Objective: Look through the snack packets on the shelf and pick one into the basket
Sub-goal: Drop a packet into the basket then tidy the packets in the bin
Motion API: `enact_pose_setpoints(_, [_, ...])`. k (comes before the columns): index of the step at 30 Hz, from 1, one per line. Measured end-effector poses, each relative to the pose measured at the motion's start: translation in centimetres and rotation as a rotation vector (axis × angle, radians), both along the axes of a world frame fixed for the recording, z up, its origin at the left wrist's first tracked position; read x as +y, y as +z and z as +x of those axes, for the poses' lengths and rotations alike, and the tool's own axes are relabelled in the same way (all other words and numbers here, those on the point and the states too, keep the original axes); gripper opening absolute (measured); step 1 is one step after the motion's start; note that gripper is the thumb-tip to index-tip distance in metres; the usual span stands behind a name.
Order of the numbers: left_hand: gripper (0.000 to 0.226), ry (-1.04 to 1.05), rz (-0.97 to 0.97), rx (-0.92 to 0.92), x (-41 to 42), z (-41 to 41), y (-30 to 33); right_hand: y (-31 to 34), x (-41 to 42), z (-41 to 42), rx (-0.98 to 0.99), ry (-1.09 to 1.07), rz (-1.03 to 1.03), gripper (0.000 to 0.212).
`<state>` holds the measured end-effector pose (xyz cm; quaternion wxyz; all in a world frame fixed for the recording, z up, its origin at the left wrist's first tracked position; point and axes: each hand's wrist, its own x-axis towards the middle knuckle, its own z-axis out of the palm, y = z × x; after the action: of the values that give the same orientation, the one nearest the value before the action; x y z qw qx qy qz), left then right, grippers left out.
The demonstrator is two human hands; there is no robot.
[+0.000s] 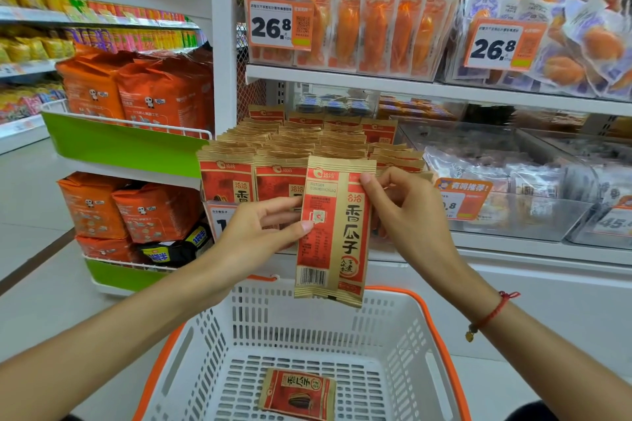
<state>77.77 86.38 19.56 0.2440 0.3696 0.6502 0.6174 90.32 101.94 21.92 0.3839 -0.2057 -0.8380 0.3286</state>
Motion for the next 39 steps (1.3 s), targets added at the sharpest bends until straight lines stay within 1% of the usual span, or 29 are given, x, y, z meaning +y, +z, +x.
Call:
enact_pose_setpoints(1, [0.031,0.014,0.003,-0.003,0.0,0.0,0.0,0.0,-0.1,0.0,-0.02,0.0,0.006,0.025])
enact_pose_setpoints(3, [0.038,0.044,0.024,-0.016,0.1,0.0,0.0,-0.2,-0.4,-0.1,-0.087,0.004,0.044,0.021])
enact_pose_setpoints(4, [0.04,0.061,0.043,-0.024,0.1,0.0,0.0,-0.2,-0.6,-0.1,-0.127,0.01,0.077,0.023])
enact_pose_setpoints(6, [0.035,0.094,0.094,-0.026,0.1,0.0,0.2,-0.2,-1.1,-0.1,-0.185,0.058,0.107,0.037])
enact_pose_setpoints(8, [0.029,0.121,0.141,-0.051,0.0,0.0,0.4,-0.2,-1.3,0.0,-0.201,0.145,0.077,0.051])
enact_pose_setpoints(11, [0.028,0.162,0.191,-0.099,-0.1,-0.2,0.5,-0.3,-1.3,0.0,-0.19,0.28,0.0,0.07])
enact_pose_setpoints(13, [0.03,0.174,0.209,-0.127,-0.2,-0.3,0.6,-0.3,-1.3,0.0,-0.162,0.329,-0.02,0.077])
enact_pose_setpoints(15, [0.029,0.172,0.21,-0.132,-0.2,-0.3,0.5,-0.5,-1.3,-0.1,-0.141,0.321,0.009,0.079])
enact_pose_setpoints(18, [0.028,0.161,0.23,-0.133,-0.2,-0.1,0.6,-0.9,-1.4,-0.2,-0.092,0.247,0.102,0.078])
enact_pose_setpoints(21, [0.027,0.153,0.238,-0.149,-0.1,0.0,1.0,-1.0,-1.6,-0.2,-0.014,0.227,0.096,0.064])
enact_pose_setpoints(23, [0.032,0.142,0.216,-0.155,-0.1,0.1,1.0,-1.2,-2.0,-0.3,-0.032,0.273,0.065,0.06])
enact_pose_setpoints(26, [0.042,0.113,0.164,-0.12,-0.1,0.6,0.9,-2.0,-2.6,-0.6,-0.126,0.258,0.198,0.069])
enact_pose_setpoints(28, [0.051,0.094,0.153,-0.104,-0.1,1.2,0.9,-2.3,-2.7,-0.8,-0.115,0.225,0.226,0.069])
enact_pose_setpoints(31, [0.066,0.086,0.107,-0.031,-0.3,1.8,0.7,-2.2,-2.3,-1.0,-0.087,0.252,0.14,0.064])
enact_pose_setpoints(33, [0.064,0.087,0.084,0.018,-0.4,1.9,0.8,-1.6,-1.8,-0.8,-0.124,0.318,0.06,0.063])
enact_pose_setpoints(34, [0.06,0.081,0.082,0.04,-0.5,1.9,0.9,-1.2,-1.5,-0.5,-0.154,0.372,-0.014,0.062])
enact_pose_setpoints(37, [0.05,0.032,0.084,0.105,-0.5,1.7,1.6,0.3,-0.3,0.3,-0.209,0.559,-0.375,0.059])
enact_pose_setpoints(39, [0.049,0.034,0.102,0.064,-0.4,1.4,1.7,0.9,0.5,0.8,-0.241,0.677,-0.611,0.061])
